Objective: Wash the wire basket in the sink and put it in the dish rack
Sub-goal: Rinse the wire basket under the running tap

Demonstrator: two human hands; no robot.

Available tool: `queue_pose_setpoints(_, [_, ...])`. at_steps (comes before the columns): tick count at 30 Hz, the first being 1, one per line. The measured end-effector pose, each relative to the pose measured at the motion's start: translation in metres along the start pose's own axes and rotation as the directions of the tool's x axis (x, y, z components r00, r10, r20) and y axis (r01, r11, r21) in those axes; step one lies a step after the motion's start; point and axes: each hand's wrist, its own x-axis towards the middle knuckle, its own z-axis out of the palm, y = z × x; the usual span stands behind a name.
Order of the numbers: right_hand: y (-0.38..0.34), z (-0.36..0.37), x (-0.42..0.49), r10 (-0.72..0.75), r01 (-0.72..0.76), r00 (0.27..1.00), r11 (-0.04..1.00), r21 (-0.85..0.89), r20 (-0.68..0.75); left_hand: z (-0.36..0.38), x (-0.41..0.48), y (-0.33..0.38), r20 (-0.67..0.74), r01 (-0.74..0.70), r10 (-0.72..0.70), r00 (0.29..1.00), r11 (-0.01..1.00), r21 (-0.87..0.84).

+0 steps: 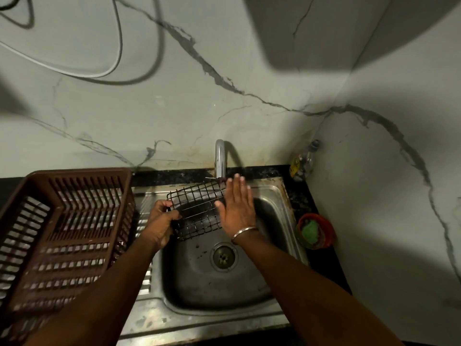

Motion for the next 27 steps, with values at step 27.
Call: queue_pose_setpoints(27, [0.02,0.019,-0.066,-0.205,0.206,0.979,0.977,-0.05,0.014,0.033,0.003,0.011,0.061,-0.01,0.007,0.998,0.999,0.051])
